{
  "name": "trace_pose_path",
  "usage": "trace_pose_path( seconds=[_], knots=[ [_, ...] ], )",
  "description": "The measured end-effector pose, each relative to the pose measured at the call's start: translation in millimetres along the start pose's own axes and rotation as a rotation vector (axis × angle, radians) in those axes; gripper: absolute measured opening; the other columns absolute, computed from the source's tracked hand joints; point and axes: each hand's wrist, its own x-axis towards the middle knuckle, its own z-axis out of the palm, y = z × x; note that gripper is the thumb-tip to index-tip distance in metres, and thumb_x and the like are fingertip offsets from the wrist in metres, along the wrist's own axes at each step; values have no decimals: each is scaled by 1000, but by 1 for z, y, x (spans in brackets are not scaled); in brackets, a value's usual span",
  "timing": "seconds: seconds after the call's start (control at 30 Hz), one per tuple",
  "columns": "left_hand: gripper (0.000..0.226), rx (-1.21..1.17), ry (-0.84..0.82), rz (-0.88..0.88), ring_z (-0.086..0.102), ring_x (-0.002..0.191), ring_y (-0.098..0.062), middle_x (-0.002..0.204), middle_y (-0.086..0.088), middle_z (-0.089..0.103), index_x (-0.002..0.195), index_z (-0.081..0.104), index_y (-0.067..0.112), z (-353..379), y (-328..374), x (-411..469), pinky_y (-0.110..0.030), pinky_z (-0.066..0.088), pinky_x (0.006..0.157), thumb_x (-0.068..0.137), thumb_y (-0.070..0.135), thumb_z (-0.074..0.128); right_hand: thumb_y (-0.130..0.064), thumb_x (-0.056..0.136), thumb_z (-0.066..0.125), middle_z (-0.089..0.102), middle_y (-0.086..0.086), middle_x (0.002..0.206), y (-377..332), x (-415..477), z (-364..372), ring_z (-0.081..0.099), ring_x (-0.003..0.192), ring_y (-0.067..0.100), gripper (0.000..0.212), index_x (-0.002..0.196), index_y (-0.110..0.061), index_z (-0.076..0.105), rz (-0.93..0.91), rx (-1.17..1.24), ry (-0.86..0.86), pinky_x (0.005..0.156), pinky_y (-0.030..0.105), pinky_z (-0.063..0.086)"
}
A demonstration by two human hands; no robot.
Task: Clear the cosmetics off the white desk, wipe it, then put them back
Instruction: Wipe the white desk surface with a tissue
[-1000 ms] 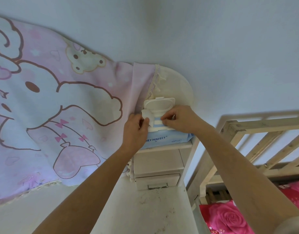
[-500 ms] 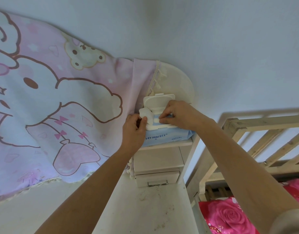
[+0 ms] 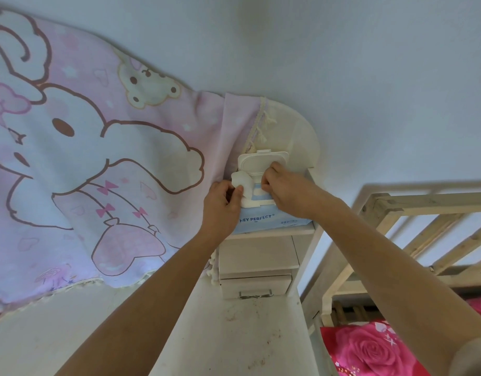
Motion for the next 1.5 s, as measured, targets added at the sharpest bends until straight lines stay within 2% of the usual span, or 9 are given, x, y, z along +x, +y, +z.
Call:
trace_pose_path(
  seconds=[0.23,0.4,0.53,0.67,0.87,1.07,1.2,1.37,1.5],
  knots=[
    [20,14,-30,-37,53,76,-15,92,-7,57,85,54,14,-1,3,2,-19,39,66,99,28,53,-18,103,42,50,1,98,9,-8,3,50,87,20,14,96,-10,51,44,224,32,80,31,41],
    [20,13,-35,-36,55,78,-17,92,-7,57,86,54,13,-2,3,2,-24,41,70,99,28,53,-30,98,57,59,-6,98,10,-3,-9,55,86,10,14,106,-21,65,-14,192,-17,76,20,40],
    [20,27,-40,-34,55,78,-17,92,-6,57,84,52,16,-1,2,3,-25,42,71,99,29,53,-23,98,57,59,-6,93,12,1,-2,54,86,11,14,98,-16,68,-48,124,65,72,11,34],
    [22,25,-44,-48,52,74,-14,91,-8,56,83,52,14,-1,3,4,-24,39,69,99,29,53,-19,101,52,54,-11,83,13,-2,13,50,77,7,11,91,-16,57,67,384,167,69,13,34],
    [21,22,-50,-60,51,74,-12,93,-7,57,84,52,14,0,4,3,-23,39,70,99,29,52,-26,105,43,53,-4,67,17,-12,3,43,55,6,23,94,-13,57,354,1135,378,57,20,39],
    [22,37,-41,-38,53,75,-15,89,-6,56,79,49,20,0,4,2,-22,40,67,99,28,53,-31,98,57,59,-8,94,8,-6,4,57,75,4,20,115,-21,58,274,925,343,69,16,46],
    [22,43,-31,-44,52,74,-15,87,-5,56,79,49,19,-1,4,1,-22,39,65,98,29,55,-35,99,54,63,-5,84,8,1,8,57,76,10,22,89,-18,64,238,553,314,73,30,46],
    [21,46,-36,-58,52,74,-13,89,-4,56,81,49,19,-1,4,0,-24,39,68,98,30,54,-13,102,46,62,0,76,-21,-7,-28,56,66,13,16,92,-14,58,248,1329,827,67,31,51],
    [19,27,-30,-75,56,80,-19,91,-5,59,87,55,15,1,4,-2,-23,41,69,97,31,55,-15,102,50,57,-5,68,-38,-28,-51,50,57,11,17,86,-15,57,206,1386,870,56,25,44]
  ],
)
